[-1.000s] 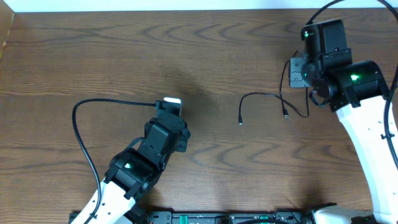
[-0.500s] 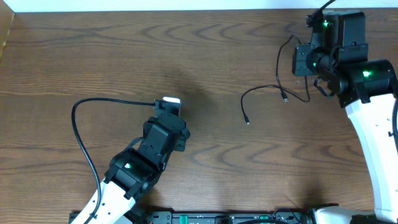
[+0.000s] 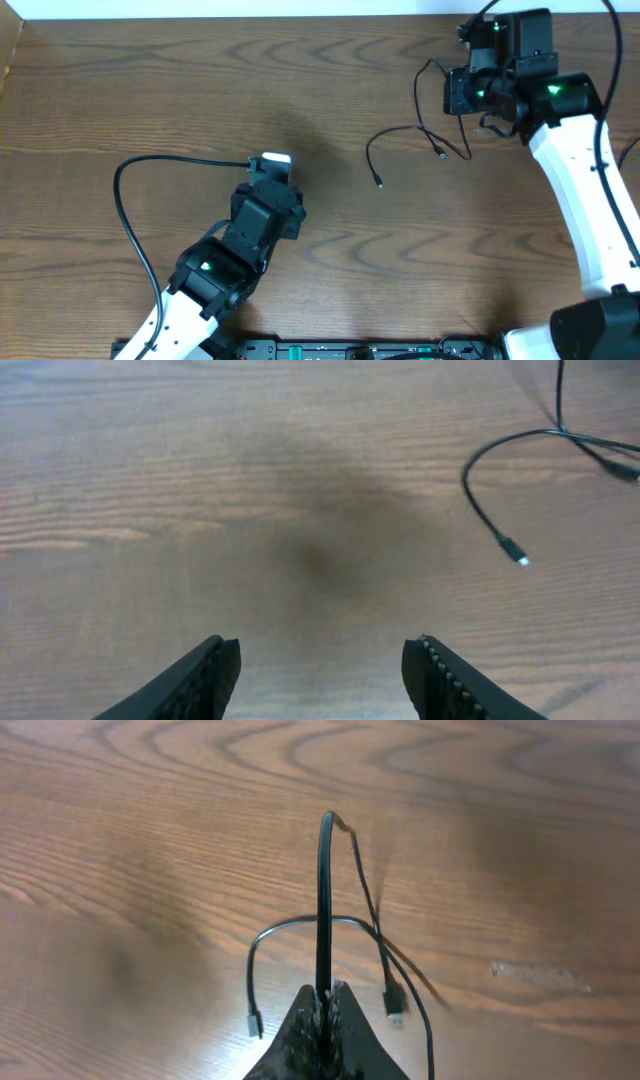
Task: Untangle cables
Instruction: 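Carry the held black cable toward the table's upper right corner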
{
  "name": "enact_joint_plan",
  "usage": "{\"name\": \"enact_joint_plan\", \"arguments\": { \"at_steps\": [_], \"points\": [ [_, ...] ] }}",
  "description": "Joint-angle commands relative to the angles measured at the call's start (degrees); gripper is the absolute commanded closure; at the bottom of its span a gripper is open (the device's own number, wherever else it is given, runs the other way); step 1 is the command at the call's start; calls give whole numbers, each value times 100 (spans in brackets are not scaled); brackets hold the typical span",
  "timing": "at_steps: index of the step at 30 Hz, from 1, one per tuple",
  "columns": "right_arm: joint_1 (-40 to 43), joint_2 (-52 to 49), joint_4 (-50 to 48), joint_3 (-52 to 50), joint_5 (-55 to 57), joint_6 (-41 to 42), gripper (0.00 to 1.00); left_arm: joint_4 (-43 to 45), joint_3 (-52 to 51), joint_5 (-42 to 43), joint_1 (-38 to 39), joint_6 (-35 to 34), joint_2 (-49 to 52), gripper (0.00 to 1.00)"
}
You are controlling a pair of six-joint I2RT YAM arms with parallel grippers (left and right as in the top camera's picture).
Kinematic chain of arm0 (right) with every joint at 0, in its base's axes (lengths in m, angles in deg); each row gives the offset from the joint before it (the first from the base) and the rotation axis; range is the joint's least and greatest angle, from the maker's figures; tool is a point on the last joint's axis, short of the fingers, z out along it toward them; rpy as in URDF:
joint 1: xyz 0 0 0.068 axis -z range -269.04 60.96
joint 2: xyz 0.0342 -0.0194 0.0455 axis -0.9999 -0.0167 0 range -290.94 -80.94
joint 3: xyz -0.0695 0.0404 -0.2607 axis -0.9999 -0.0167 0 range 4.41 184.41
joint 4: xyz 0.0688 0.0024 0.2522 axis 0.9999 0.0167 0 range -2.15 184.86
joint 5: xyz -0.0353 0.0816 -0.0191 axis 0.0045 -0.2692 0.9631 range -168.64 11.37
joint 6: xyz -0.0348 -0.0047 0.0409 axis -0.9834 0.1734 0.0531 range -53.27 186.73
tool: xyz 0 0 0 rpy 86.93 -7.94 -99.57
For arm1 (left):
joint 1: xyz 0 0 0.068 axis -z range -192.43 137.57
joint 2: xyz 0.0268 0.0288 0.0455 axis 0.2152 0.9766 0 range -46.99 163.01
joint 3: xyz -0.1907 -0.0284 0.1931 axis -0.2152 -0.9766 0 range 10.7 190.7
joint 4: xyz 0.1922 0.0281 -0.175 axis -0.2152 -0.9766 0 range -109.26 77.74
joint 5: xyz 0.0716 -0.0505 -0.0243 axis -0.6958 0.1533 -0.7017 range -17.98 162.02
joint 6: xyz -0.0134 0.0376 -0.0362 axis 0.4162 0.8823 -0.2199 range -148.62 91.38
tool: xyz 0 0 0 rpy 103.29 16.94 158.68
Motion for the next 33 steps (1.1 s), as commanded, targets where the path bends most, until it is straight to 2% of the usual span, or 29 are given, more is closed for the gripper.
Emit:
{"name": "enact_joint_plan", "arguments": {
  "at_steps": [1, 11, 20, 33],
  "points": [
    [11, -85, -173, 111, -125, -258, 99, 125, 22, -90, 13, 105, 96, 42],
    [190, -205, -855, 114, 708, -262, 99, 299, 20, 4, 13, 101, 588, 40],
    [905, -227, -986, 114, 710, -396, 99, 1014, 20, 240, 13, 101, 938, 37],
    [1722, -254, -1270, 114, 673, -605, 99, 1423, 20, 240, 13, 103, 1023, 34]
  ]
}}
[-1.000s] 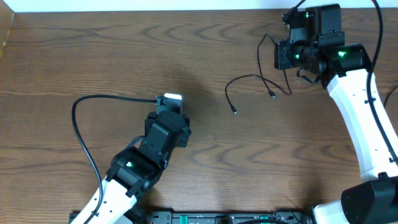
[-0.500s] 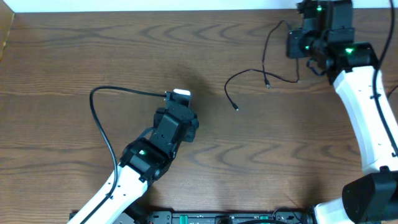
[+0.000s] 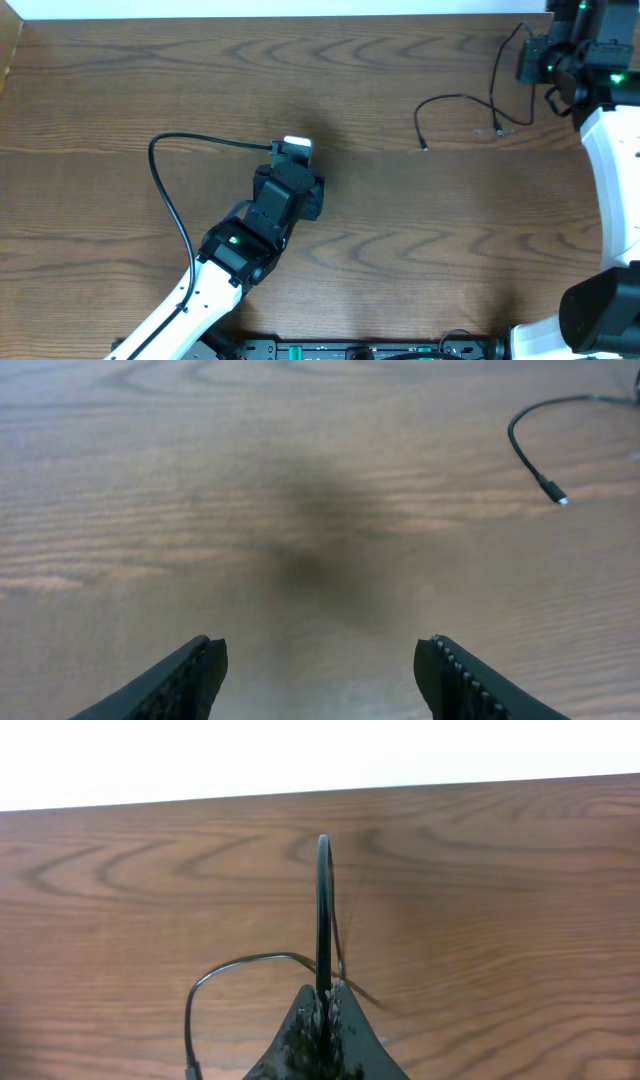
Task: Untangle cables
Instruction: 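Carry the held black cable toward the table's upper right corner, then move the right gripper off the table's right edge with the cable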
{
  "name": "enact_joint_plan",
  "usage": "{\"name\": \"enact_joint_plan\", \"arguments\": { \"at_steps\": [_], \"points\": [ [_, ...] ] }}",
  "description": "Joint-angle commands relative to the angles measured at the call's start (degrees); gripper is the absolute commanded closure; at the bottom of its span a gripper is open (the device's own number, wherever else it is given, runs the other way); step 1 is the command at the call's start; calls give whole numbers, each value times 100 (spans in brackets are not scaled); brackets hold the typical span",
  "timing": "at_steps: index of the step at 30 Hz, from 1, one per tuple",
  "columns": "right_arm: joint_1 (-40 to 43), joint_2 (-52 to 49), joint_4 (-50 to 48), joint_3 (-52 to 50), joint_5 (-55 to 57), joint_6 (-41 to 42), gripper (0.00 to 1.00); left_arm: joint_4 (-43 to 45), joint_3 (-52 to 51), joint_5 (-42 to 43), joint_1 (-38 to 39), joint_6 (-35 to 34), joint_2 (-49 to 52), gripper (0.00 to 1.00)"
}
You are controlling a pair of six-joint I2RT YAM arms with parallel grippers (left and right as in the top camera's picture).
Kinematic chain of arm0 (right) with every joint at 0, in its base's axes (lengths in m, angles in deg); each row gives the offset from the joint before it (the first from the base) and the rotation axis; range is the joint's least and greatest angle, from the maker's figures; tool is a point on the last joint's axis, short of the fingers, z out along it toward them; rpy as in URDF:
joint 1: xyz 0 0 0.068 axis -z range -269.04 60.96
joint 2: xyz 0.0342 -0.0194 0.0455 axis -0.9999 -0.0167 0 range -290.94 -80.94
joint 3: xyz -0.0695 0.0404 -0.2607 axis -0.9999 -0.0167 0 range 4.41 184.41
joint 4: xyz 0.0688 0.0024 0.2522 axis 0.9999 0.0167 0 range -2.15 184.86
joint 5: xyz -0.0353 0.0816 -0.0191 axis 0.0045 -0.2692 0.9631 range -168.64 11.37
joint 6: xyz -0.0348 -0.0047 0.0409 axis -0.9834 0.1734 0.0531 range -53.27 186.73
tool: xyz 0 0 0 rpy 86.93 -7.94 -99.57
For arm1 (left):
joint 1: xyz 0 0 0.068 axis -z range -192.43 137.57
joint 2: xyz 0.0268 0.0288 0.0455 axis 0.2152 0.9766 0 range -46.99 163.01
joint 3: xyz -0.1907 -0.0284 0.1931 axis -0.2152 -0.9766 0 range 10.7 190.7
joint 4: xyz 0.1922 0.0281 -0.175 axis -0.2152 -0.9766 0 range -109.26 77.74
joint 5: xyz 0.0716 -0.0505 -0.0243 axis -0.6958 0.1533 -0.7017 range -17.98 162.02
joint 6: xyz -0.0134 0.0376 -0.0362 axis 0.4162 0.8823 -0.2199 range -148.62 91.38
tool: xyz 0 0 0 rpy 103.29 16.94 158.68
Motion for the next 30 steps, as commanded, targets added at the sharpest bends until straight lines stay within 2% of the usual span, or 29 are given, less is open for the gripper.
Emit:
{"name": "enact_joint_plan", "arguments": {
  "at_steps": [1, 7, 30],
  "points": [
    [181, -74, -90, 114, 13, -114, 99, 203, 20, -9, 13, 52, 72, 34],
    [350, -208, -153, 114, -26, -372, 99, 411, 20, -2, 13, 52, 199, 33],
    [872, -553, -387, 251, 24, -367, 99, 850, 20, 13, 13, 297, 407, 32]
  ]
}}
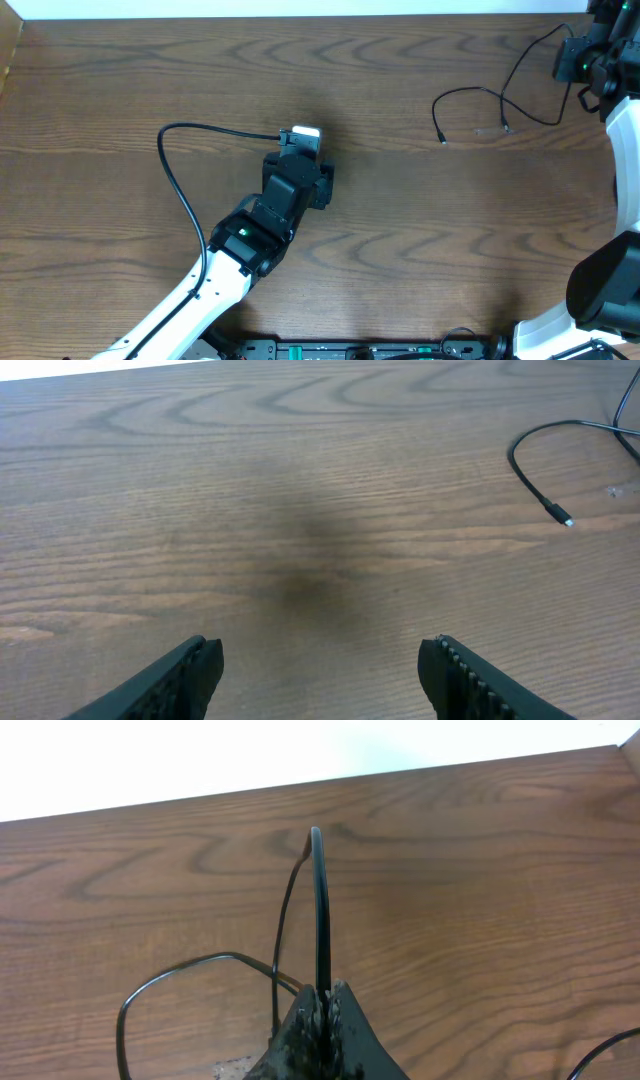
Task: Untangle cables
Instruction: 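Move the right gripper off the table's right edge with the cable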
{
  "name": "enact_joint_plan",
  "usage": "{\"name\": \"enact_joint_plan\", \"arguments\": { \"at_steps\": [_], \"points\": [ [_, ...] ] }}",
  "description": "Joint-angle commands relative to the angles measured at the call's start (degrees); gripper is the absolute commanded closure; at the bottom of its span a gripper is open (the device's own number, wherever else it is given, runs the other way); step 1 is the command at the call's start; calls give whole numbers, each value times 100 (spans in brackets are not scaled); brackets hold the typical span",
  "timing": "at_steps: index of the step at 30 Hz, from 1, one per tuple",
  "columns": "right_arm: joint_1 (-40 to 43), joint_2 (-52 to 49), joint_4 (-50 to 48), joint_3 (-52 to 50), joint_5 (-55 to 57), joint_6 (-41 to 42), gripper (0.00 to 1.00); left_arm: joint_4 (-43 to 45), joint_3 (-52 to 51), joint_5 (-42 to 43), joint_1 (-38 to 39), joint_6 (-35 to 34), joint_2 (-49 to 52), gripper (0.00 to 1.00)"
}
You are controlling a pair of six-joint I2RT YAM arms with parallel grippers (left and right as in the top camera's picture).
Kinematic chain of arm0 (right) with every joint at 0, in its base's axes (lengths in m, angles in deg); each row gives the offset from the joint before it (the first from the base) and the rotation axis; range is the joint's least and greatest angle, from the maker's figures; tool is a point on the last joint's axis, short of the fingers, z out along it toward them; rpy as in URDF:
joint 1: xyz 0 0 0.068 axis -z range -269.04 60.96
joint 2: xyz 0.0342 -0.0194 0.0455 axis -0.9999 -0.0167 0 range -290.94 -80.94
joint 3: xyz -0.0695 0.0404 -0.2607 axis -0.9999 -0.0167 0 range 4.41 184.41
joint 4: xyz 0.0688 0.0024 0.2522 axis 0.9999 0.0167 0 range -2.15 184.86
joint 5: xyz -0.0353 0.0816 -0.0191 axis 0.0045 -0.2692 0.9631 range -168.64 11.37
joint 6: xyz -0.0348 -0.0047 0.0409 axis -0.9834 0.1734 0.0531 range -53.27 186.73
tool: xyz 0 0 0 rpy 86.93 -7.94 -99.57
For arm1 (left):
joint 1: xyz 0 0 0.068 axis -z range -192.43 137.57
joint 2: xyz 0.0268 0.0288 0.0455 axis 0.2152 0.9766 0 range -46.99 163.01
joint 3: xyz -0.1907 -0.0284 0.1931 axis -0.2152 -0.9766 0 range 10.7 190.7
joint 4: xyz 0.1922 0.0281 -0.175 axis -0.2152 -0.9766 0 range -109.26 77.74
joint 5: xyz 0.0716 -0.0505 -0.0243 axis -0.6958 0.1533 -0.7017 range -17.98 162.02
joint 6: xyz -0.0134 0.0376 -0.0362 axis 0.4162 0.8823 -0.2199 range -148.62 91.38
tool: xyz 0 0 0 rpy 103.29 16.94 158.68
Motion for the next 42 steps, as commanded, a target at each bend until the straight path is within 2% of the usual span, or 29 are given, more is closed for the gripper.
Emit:
{"name": "enact_joint_plan", "arguments": {
  "at_steps": [1, 23, 29, 32, 42],
  "points": [
    [76, -17, -7, 175, 24, -74, 99, 44, 20, -11, 13, 127, 33, 32],
    [378, -17, -103, 175, 352, -271, 99, 332, 20, 444, 13, 155, 348, 32],
    [610, -17, -315, 175, 903, -299, 99, 339, 20, 645, 13, 155, 514, 32],
    [800, -24, -446, 175, 1294, -503, 99, 457, 20, 1036, 13, 155, 516, 32],
    [2004, -24, -660, 181, 1506, -846, 99, 533, 20, 1043, 13, 245, 546, 32]
  ]
}}
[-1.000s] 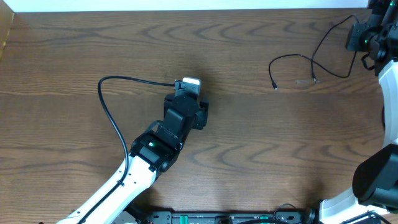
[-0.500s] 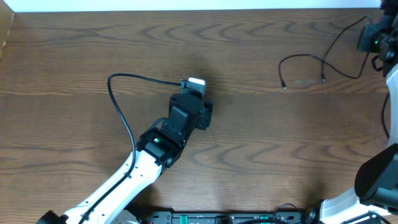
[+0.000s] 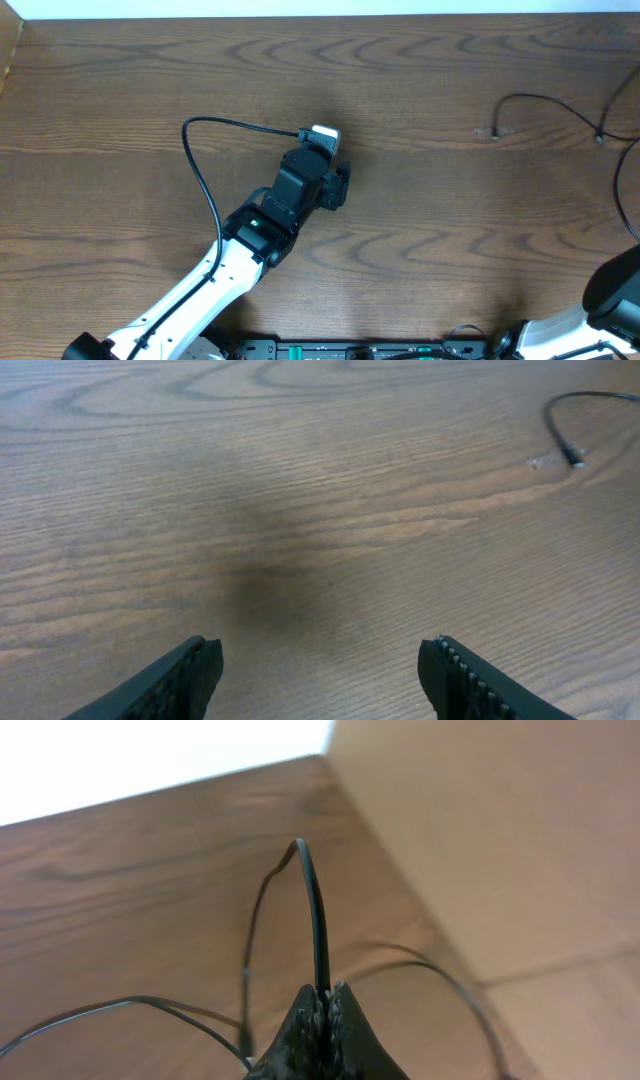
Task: Untangle cables
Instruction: 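Move the right gripper off the table's right edge with the cable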
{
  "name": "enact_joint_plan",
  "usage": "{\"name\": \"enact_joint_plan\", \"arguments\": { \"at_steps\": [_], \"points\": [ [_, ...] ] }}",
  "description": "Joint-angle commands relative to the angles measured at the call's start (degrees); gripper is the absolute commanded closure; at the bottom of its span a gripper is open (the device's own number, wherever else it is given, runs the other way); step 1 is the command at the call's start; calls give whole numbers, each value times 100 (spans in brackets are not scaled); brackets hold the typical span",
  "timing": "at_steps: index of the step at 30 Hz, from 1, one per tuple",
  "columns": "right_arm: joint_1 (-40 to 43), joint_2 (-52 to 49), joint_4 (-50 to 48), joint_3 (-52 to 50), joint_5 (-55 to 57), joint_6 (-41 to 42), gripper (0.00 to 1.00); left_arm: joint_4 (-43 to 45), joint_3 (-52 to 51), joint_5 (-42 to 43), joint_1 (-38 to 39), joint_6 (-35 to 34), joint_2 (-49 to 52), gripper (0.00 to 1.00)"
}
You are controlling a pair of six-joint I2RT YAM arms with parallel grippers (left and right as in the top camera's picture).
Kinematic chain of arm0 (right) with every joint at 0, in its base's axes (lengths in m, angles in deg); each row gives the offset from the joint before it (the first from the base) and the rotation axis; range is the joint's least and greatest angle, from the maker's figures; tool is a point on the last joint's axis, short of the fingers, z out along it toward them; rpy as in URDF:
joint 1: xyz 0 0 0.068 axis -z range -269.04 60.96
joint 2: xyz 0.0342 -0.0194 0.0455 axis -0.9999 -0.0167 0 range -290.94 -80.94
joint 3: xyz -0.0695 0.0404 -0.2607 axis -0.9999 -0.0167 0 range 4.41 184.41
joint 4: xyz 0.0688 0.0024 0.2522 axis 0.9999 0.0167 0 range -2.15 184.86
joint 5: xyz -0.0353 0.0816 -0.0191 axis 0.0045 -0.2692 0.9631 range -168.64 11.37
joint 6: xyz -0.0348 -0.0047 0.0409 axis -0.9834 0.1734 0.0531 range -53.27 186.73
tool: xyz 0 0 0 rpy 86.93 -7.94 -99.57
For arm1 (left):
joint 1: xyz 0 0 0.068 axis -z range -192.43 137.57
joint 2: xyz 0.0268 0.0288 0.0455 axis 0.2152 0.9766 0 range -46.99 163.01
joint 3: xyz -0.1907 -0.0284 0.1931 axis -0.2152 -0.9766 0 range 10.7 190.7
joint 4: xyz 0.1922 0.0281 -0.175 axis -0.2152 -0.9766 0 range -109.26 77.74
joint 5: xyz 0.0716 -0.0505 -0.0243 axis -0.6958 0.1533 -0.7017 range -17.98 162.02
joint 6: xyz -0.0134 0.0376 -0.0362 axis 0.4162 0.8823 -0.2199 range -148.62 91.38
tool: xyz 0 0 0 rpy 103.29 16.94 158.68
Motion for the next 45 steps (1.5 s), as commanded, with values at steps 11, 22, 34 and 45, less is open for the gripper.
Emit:
{"name": "enact_joint_plan", "arguments": {
  "at_steps": [11, 22, 34, 45],
  "points": [
    [1224, -31, -387, 256, -463, 90, 99, 55, 20, 570, 17, 173, 57, 32],
    [778, -868, -675, 389, -588, 114, 99, 2, 20, 579, 20, 166, 55, 32],
    [-20, -2249, -586, 2337, -1932, 409, 99, -81, 20, 678, 212, 197, 55, 32],
    [-245, -2365, -501, 2859, -1123, 337, 99, -79, 20, 660, 356, 273, 55, 32]
  ]
}}
